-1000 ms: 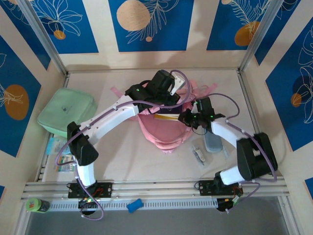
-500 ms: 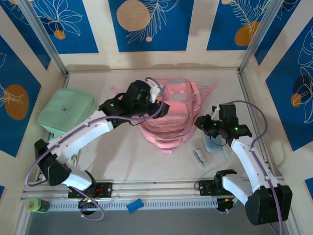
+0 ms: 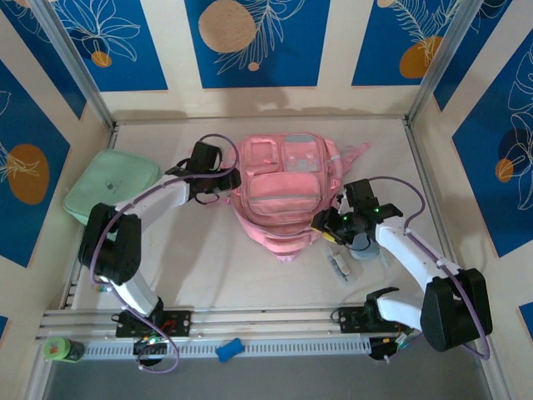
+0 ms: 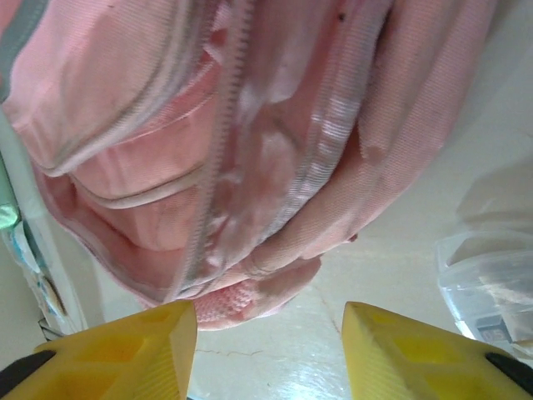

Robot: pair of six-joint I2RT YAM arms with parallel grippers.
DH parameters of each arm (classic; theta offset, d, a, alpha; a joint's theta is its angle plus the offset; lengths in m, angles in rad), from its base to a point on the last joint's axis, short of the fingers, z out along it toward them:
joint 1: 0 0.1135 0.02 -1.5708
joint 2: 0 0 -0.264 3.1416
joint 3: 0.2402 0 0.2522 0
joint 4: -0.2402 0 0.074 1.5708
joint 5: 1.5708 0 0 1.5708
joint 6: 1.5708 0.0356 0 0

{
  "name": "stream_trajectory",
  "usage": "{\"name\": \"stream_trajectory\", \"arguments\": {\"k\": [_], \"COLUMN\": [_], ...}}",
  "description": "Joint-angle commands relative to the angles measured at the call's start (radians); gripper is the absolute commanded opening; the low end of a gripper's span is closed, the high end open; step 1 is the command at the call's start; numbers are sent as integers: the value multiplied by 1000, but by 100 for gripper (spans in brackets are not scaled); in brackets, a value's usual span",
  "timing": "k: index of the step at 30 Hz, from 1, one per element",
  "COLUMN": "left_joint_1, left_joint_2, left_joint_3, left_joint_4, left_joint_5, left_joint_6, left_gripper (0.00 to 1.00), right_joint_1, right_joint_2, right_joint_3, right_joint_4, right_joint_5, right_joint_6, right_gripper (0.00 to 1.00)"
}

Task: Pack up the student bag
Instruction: Rotate the student bag at the center of the table.

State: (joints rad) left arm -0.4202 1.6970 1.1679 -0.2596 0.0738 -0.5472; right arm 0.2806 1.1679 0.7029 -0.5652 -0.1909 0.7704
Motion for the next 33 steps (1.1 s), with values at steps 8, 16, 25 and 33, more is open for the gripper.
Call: {"name": "stream_trajectory", "arguments": {"k": [8, 16, 25, 33], "left_joint_1": [55, 66, 73, 94], "left_joint_2": [192, 275, 234, 22], "left_joint_3": [61, 71, -12, -214], "left_joint_4": [223, 330, 404, 351], "left_joint_5": [32, 75, 89, 76], "left_joint_6": [-100, -141, -172, -127], "left_gripper": [58, 46, 5, 0], "right_joint_1": [15, 15, 1, -73], "right_joint_2": [-1, 34, 117, 293], "right_joint_3": [-51, -67, -24, 108], "right_joint_4": [61, 106, 152, 277], "right_joint_5": [-52, -71, -65, -185], "right_joint_6": [45, 54, 42, 18], "right_gripper": [50, 50, 50, 49]}}
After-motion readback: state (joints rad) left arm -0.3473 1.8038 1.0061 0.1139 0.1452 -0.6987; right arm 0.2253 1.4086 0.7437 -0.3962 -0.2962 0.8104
